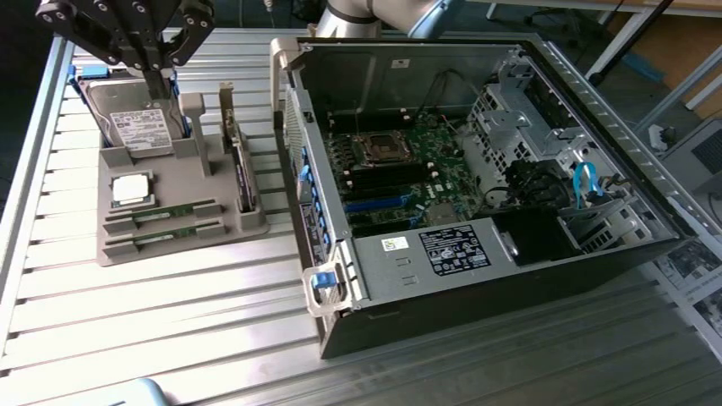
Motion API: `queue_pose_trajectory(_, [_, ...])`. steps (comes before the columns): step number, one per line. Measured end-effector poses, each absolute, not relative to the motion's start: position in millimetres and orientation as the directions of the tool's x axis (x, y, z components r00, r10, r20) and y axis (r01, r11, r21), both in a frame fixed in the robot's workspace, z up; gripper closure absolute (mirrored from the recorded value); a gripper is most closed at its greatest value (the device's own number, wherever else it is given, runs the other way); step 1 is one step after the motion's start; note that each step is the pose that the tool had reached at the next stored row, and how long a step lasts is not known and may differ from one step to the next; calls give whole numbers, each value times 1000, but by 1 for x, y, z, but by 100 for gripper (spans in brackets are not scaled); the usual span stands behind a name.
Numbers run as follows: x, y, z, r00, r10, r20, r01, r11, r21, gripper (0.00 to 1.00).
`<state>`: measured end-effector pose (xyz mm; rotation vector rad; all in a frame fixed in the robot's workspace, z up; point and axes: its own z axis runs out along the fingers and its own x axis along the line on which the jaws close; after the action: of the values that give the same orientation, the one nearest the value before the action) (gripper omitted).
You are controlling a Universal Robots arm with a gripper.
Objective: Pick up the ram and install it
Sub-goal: 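Reach for the ram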
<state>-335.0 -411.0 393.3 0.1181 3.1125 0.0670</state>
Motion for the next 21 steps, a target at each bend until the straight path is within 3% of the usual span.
queue_pose_trajectory(21, [-335,-416,393,-997,76,-25,75,996,44,89])
